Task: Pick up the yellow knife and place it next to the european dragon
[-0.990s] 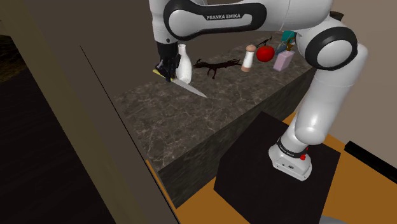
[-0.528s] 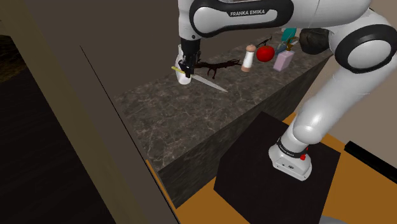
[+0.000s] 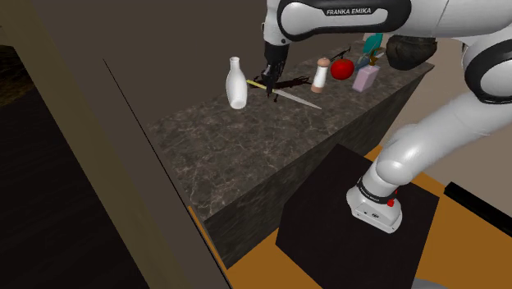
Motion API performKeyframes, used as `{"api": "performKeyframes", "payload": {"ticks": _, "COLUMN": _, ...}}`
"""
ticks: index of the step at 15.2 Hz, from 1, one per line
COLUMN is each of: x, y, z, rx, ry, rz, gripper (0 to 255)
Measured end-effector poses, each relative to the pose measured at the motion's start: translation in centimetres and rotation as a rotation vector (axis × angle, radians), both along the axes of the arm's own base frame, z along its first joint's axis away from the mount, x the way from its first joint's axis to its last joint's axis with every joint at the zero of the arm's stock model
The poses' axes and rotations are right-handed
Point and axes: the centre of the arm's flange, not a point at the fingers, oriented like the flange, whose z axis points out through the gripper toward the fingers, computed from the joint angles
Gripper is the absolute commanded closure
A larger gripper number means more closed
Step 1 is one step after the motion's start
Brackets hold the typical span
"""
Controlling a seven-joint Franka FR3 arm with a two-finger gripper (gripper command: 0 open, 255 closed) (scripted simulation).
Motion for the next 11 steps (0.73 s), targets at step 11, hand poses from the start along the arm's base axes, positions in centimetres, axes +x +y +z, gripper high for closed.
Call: {"api": "performKeyframes", "payload": {"ticks": 11, "x": -6.4, "y": -13.0, "z": 0.2, "rx": 0.0, "ry": 0.0, "rz": 0.0, "gripper": 255}}
